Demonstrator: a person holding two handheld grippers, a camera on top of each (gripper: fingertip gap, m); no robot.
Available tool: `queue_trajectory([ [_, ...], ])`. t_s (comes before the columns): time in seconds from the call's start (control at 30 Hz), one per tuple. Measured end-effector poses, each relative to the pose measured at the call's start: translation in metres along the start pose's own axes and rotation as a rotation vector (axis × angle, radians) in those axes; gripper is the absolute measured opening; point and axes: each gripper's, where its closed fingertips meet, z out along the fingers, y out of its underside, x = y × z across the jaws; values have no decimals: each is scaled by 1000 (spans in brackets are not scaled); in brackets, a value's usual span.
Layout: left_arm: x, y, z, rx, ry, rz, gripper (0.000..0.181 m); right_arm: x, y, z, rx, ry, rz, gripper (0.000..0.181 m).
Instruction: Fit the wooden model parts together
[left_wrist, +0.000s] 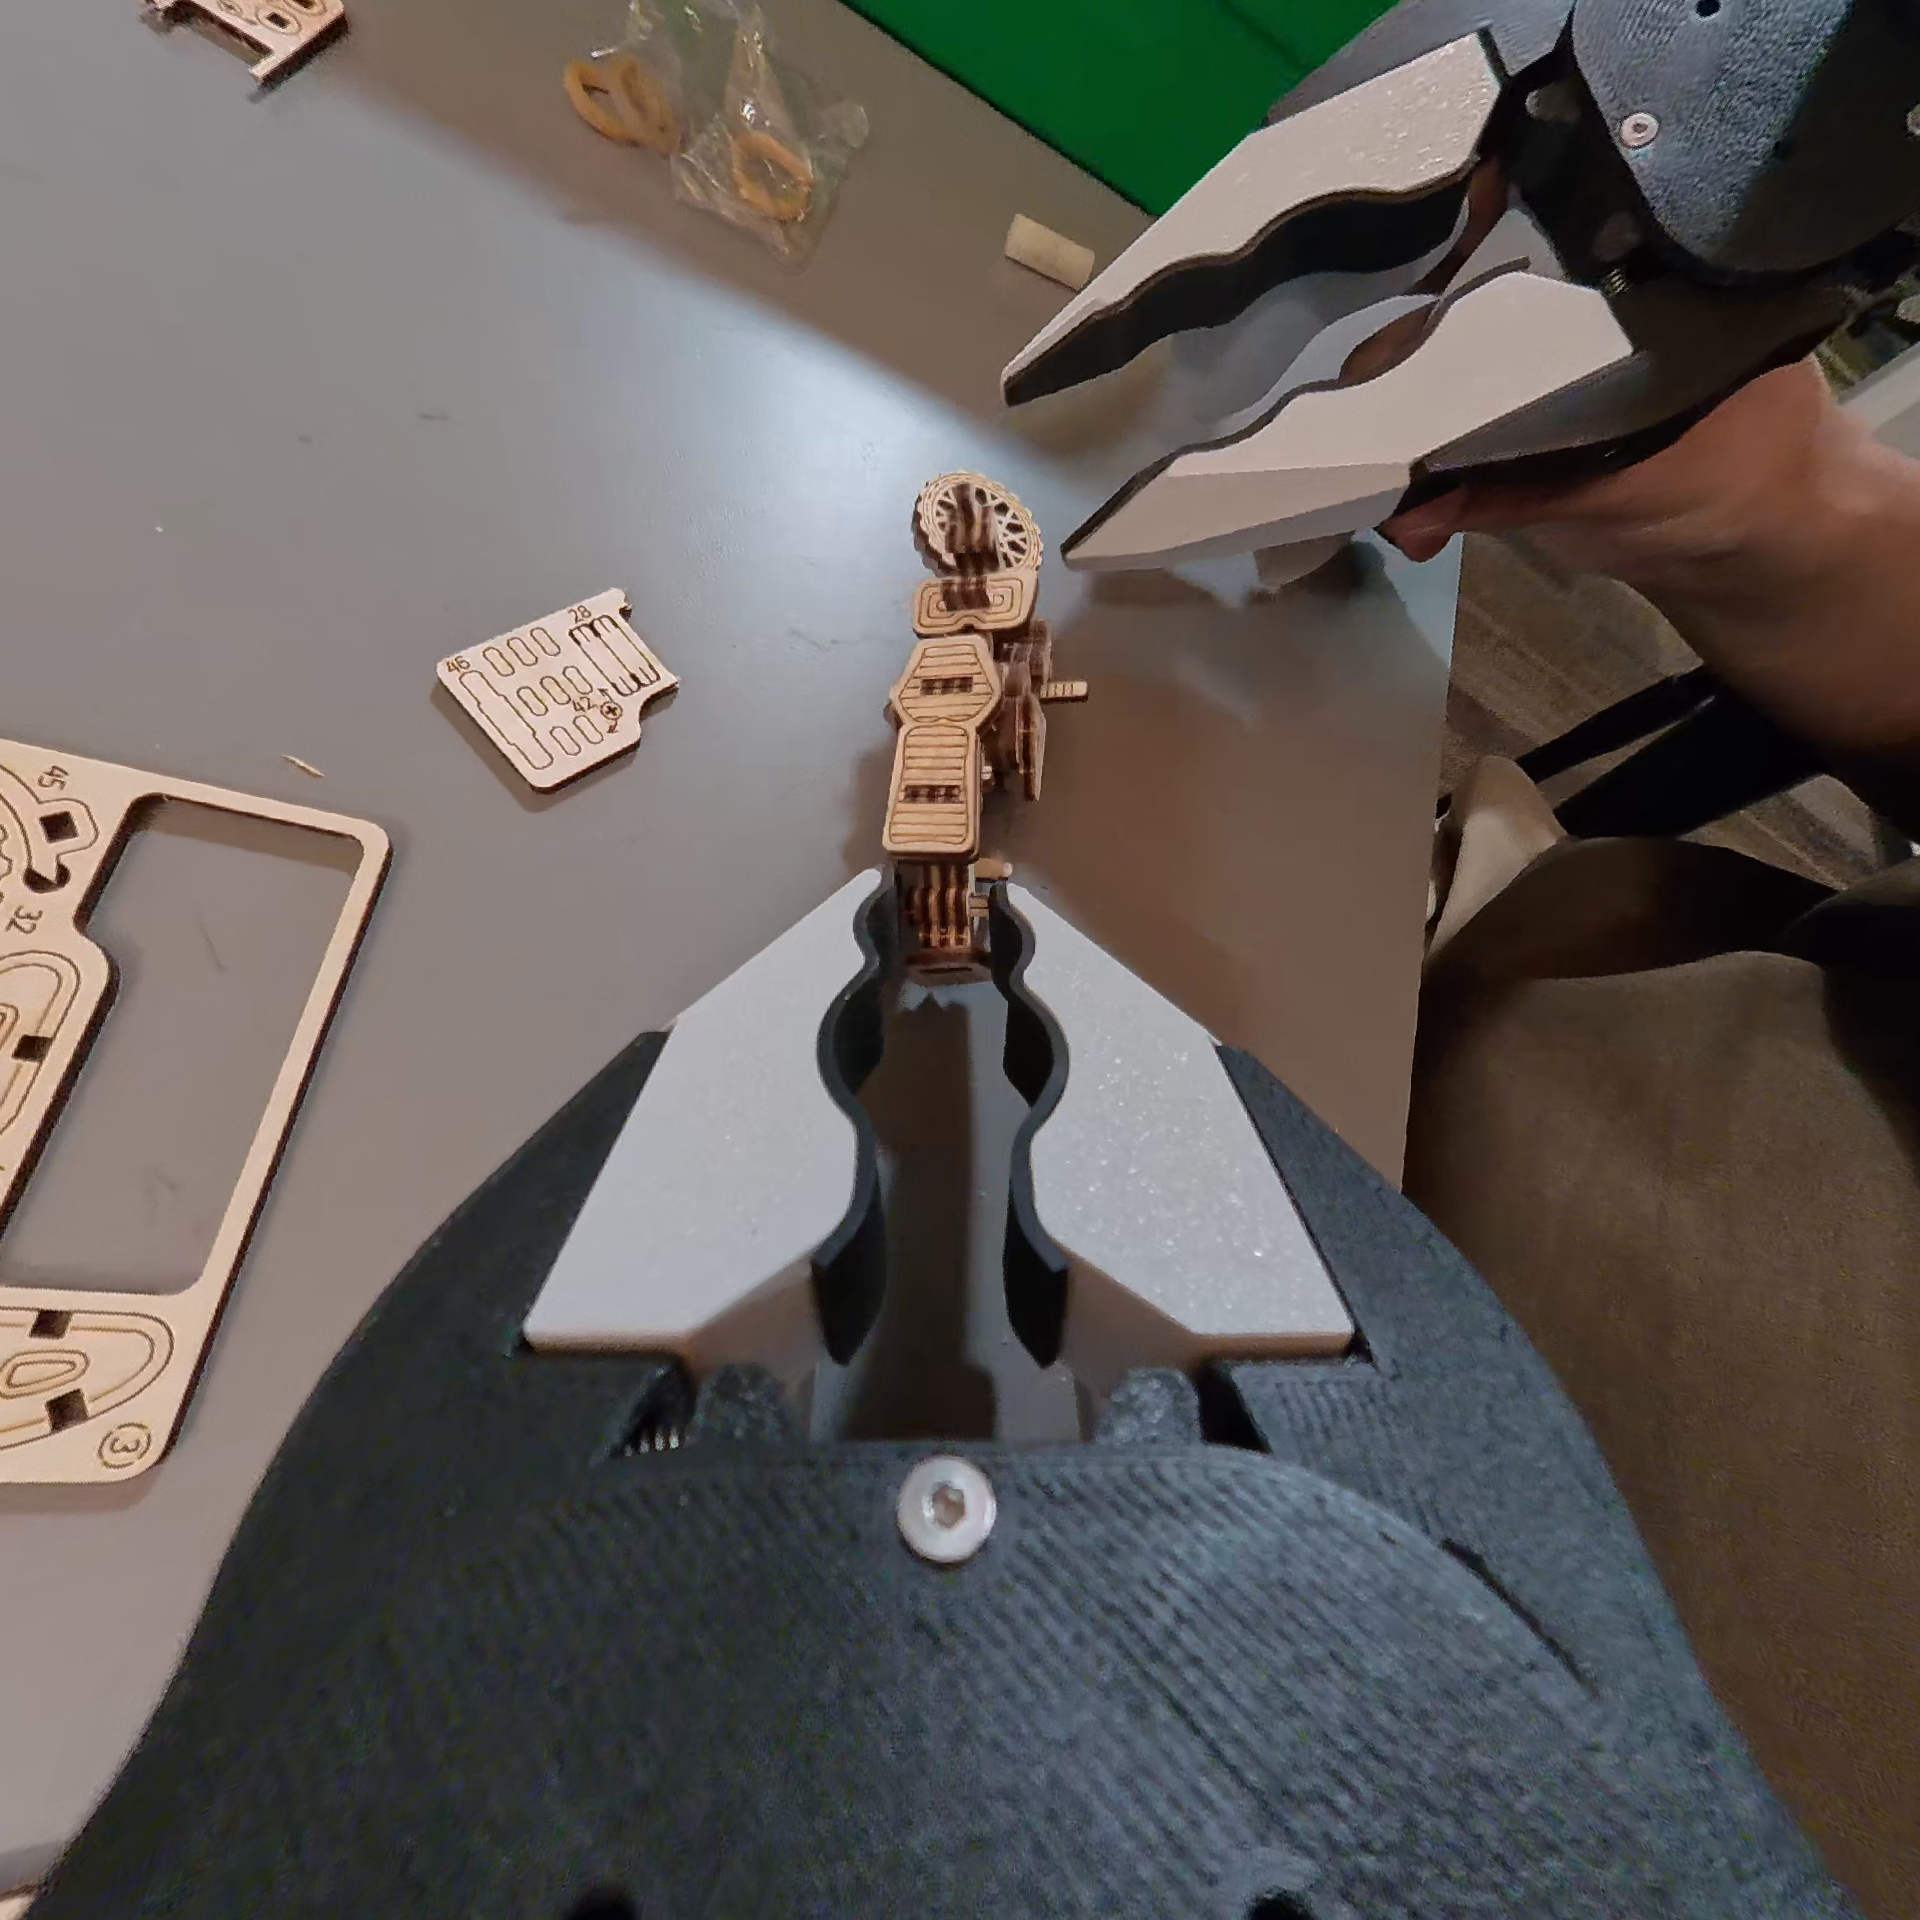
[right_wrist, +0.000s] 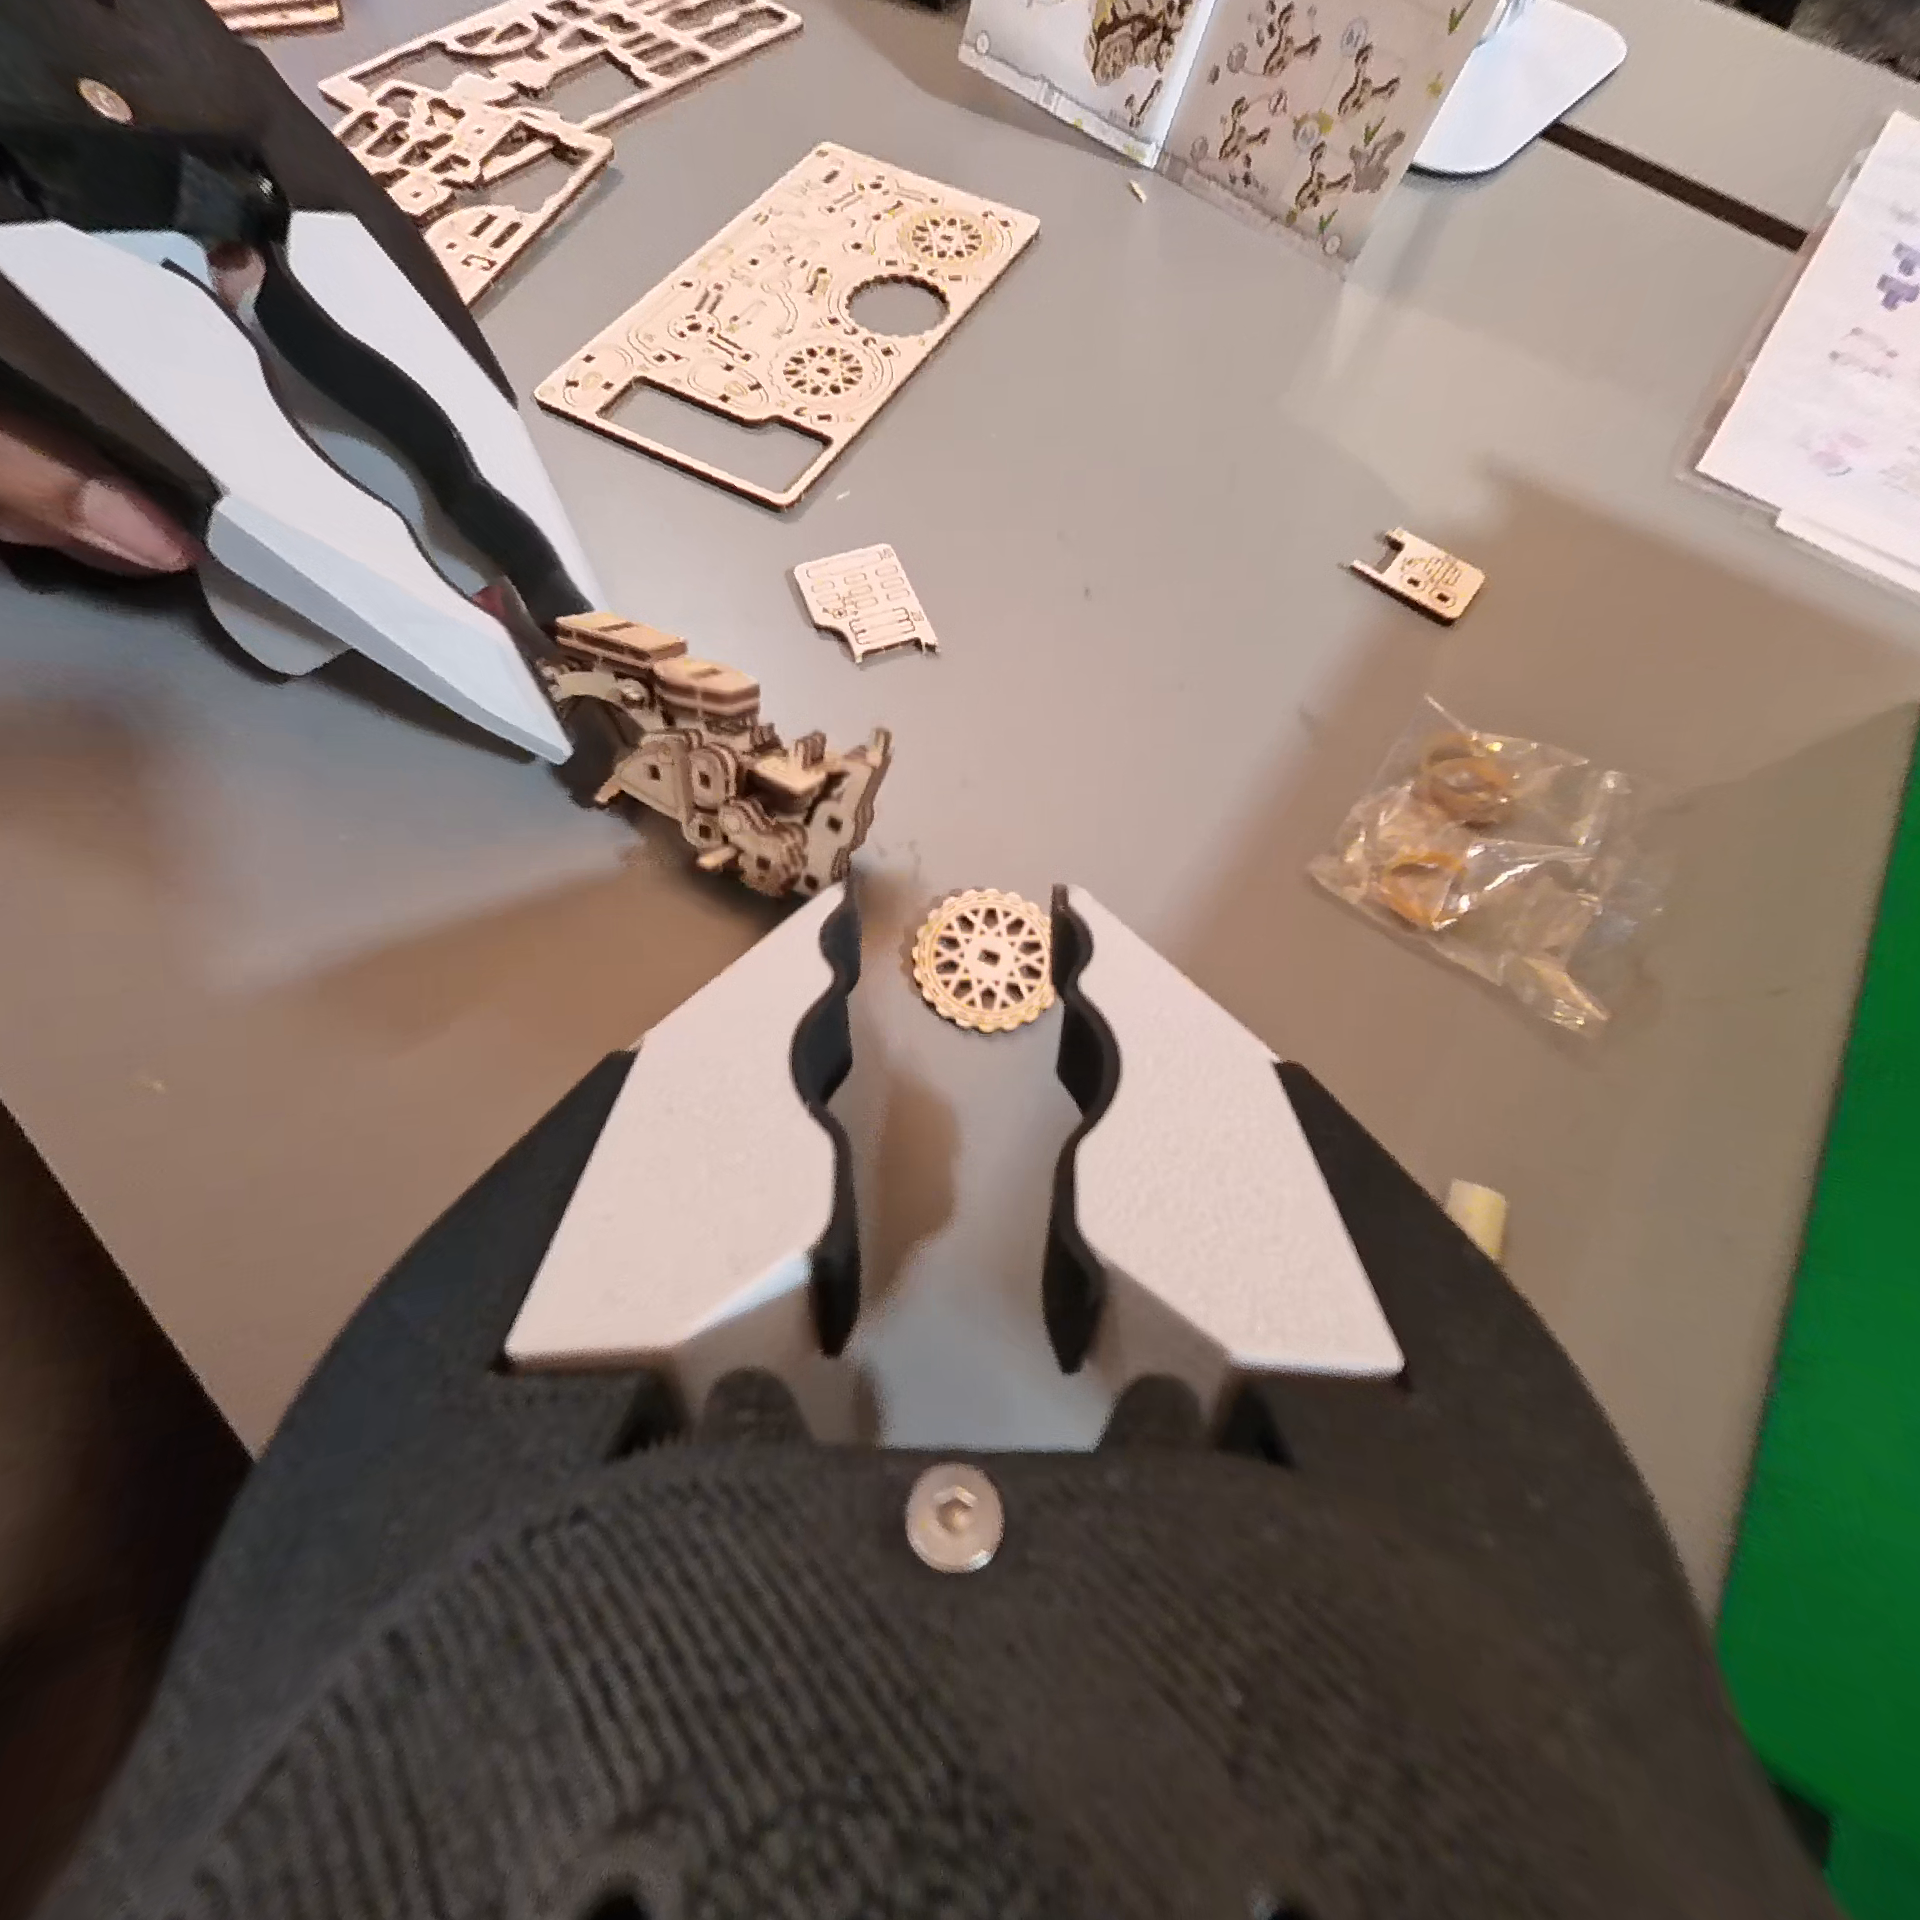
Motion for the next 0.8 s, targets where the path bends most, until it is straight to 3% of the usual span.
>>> queue_trajectory([
  [0.37, 2, 0, 0, -4, -1, 23, 16, -8, -5, 0, 26, -29, -43, 38],
  [0.8, 7, -2, -2, 15, -10, 110, 16, -33, -5, 1, 34, -213, 33, 48],
])
